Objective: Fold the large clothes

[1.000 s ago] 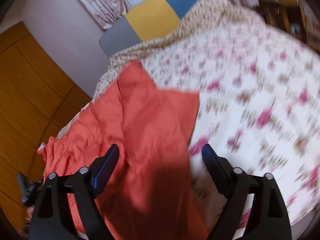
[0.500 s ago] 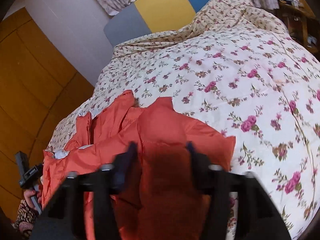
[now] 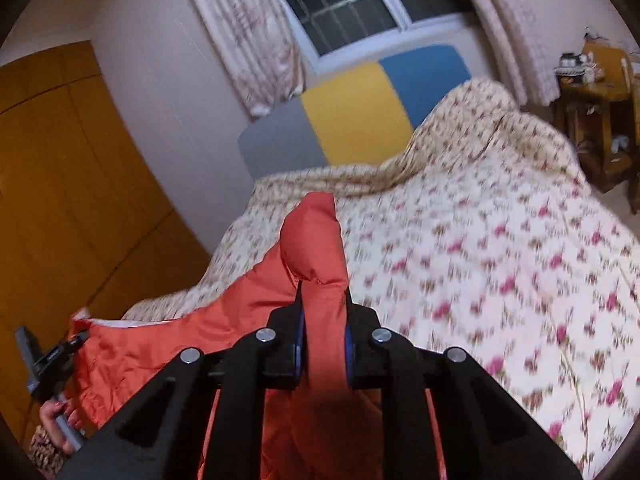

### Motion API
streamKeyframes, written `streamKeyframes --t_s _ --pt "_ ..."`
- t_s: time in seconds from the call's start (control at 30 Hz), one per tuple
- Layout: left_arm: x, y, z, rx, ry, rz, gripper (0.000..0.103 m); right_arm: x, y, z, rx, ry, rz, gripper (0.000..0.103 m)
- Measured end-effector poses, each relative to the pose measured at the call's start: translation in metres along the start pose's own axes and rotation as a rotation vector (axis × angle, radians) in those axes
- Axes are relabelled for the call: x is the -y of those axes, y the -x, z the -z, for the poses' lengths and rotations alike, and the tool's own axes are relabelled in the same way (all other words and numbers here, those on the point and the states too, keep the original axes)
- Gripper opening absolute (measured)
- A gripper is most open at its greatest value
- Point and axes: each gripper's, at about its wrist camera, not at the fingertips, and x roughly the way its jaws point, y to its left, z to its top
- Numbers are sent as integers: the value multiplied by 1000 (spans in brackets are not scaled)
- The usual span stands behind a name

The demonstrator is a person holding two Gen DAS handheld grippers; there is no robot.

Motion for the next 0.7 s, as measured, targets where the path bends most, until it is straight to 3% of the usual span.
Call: streamKeyframes --t_s 0.23,0.47,0.7 --pt "12 -61 1 49 -97 -165 15 14 -74 6 -26 -36 133 14" --pt "-23 -117 38 -48 -89 -306 15 38 -130 47 -129 21 237 15" --pt "-43 -144 60 -122 -63 -340 15 52 -162 68 -209 21 282 20"
